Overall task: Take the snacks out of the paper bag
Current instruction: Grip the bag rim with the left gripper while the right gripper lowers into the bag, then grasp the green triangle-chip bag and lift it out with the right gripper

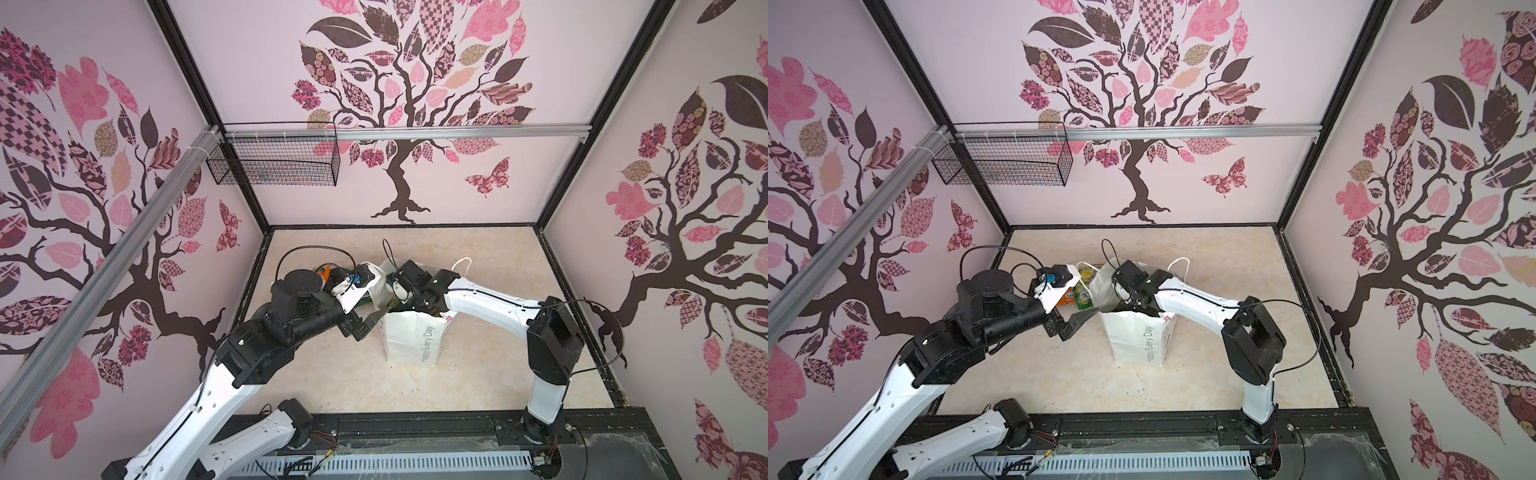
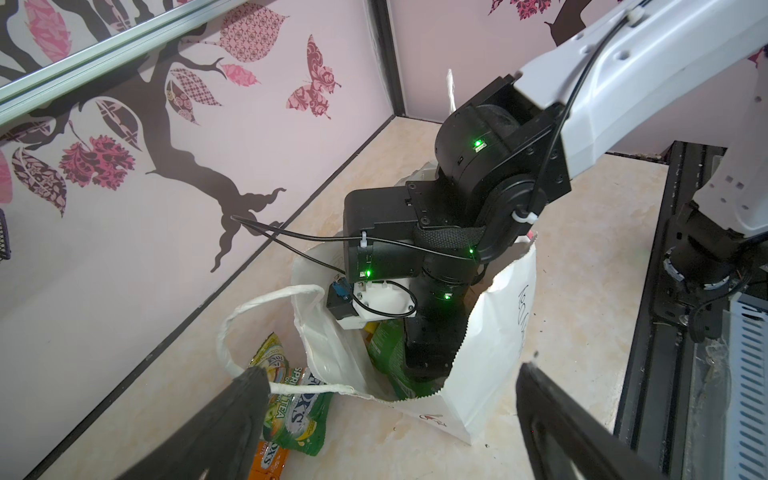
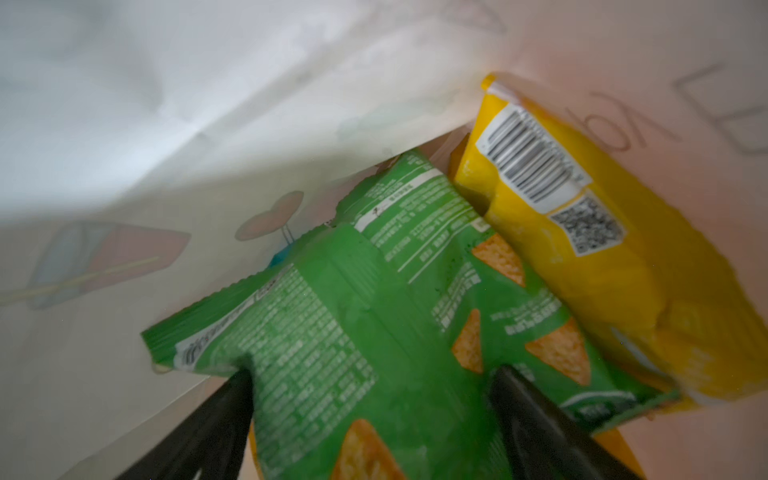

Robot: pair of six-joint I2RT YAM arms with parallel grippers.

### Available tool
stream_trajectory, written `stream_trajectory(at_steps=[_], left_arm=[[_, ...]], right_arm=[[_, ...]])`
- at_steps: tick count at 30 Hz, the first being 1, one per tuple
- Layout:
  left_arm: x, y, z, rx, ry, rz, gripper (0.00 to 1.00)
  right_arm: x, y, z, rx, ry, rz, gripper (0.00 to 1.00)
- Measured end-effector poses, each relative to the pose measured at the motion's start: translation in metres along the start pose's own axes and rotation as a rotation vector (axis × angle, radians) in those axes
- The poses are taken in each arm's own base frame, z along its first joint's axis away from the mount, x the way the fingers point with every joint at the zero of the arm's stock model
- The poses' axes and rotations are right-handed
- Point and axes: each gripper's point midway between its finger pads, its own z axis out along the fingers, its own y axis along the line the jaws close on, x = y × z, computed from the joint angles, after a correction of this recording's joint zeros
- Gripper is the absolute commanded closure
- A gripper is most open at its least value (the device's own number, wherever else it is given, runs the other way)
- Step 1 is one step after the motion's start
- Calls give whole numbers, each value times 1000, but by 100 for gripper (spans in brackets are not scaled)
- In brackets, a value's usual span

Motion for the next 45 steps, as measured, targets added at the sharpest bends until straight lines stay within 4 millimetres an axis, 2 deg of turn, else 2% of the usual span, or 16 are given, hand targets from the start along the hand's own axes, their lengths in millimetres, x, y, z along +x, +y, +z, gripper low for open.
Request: stream_trajectory(at_steps=[8, 15, 20, 25, 34, 41, 45], left_arm=[[0, 1, 0, -4, 0, 0, 6], [0, 3, 0, -14, -1, -1, 5], [-1, 3, -3, -21, -8, 0, 5], [-1, 3, -4, -23, -12, 1, 5], [-1, 3, -4, -25, -15, -2, 5], [-2, 3, -5, -27, -20, -6, 5], [-4, 4, -6, -29, -30, -9, 5]], right_arm=[[-8, 1, -1, -8, -33, -8, 66], [-19, -1, -9, 4, -84, -5, 87], [-20, -1, -20, 7, -97, -1, 94], [-18, 0, -33, 1, -111, 10, 95], [-29, 5, -73, -14, -209, 13, 97], [-35, 6, -91, -19, -264, 22, 98], [-41, 8, -110, -27, -322, 29, 98]])
